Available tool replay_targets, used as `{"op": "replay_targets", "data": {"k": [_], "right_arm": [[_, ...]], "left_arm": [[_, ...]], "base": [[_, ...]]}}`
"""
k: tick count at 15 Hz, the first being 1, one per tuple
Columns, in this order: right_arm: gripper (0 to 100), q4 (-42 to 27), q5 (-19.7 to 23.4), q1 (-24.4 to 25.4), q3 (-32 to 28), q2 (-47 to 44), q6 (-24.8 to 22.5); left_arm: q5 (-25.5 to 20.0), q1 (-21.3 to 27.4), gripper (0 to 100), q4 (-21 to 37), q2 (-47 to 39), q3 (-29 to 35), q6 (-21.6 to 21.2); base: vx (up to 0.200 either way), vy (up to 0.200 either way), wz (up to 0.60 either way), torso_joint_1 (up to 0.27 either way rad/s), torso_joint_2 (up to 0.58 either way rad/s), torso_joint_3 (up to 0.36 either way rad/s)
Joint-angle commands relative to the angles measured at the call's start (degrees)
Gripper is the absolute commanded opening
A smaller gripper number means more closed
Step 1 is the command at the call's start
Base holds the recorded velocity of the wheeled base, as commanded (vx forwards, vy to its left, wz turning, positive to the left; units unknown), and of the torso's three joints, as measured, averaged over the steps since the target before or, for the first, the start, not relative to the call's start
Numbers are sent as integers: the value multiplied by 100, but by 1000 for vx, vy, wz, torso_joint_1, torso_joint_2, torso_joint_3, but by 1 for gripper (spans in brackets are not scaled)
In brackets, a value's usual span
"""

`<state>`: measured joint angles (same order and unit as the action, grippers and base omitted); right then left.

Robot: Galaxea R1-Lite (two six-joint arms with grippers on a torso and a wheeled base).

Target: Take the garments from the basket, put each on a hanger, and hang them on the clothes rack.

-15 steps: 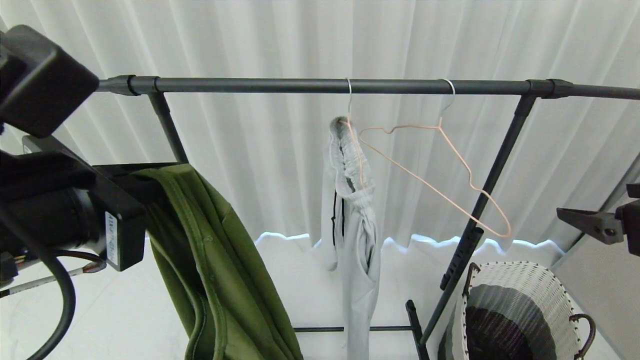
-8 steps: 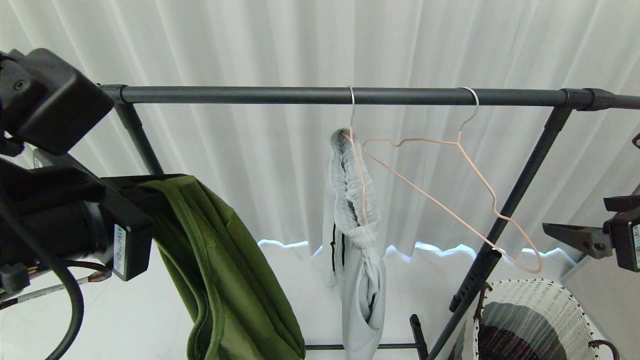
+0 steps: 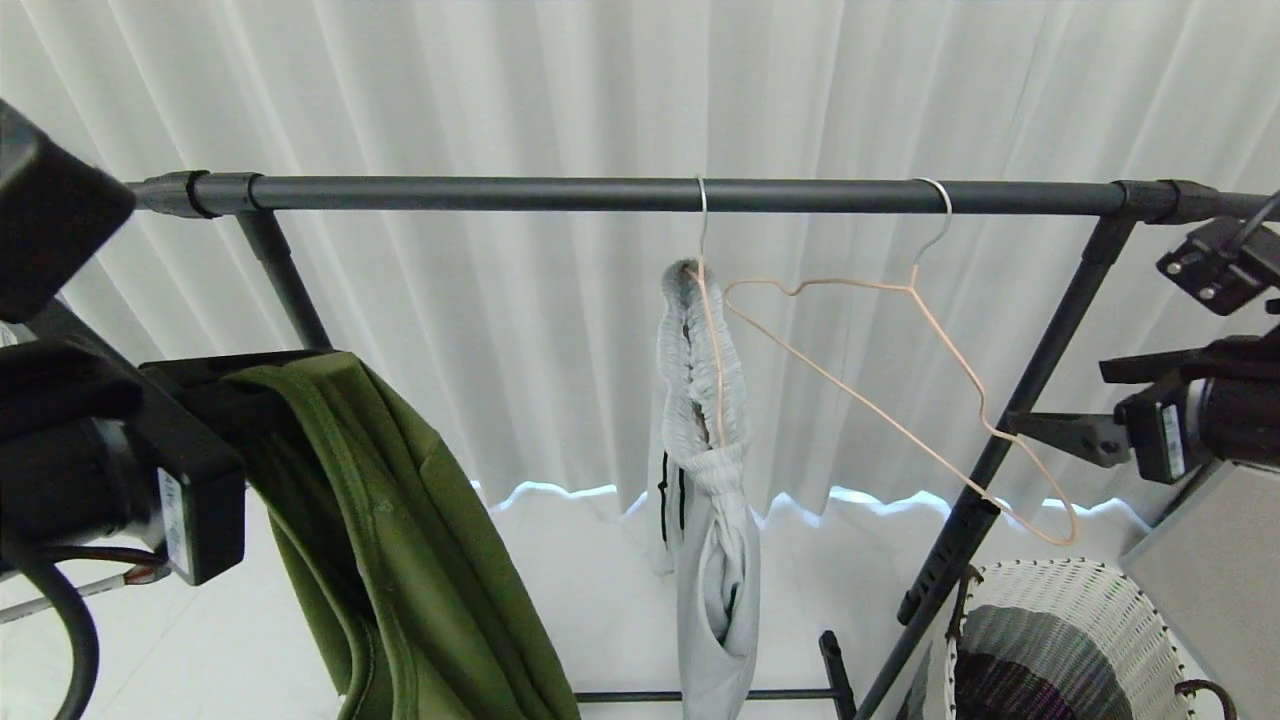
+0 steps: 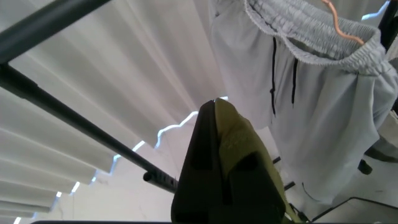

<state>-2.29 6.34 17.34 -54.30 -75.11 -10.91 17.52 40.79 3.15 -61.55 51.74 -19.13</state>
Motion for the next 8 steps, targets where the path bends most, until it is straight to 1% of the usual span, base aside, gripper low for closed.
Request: {"op": "replay_targets", "data": {"k": [1,5,7,8], "right_arm": [[100,440,140,42,-11,-751,-16],[100,1055,201,51,-55,-1393,45],[100,1091,430,42,-90,-1472,151],[100,1073,614,24,-169,-1560,195]], "left_arm": [[-3,26,0,2,152,-23,-47],[-3,52,0,2,266,-50,-135],[-3,113,0,2,249,-50,-188],[-3,201,0,2,249,-50,-197]], "base": [[0,0,0,0,0,0],[0,0,0,0,0,0],[0,0,0,0,0,0],[0,0,0,0,0,0]]}}
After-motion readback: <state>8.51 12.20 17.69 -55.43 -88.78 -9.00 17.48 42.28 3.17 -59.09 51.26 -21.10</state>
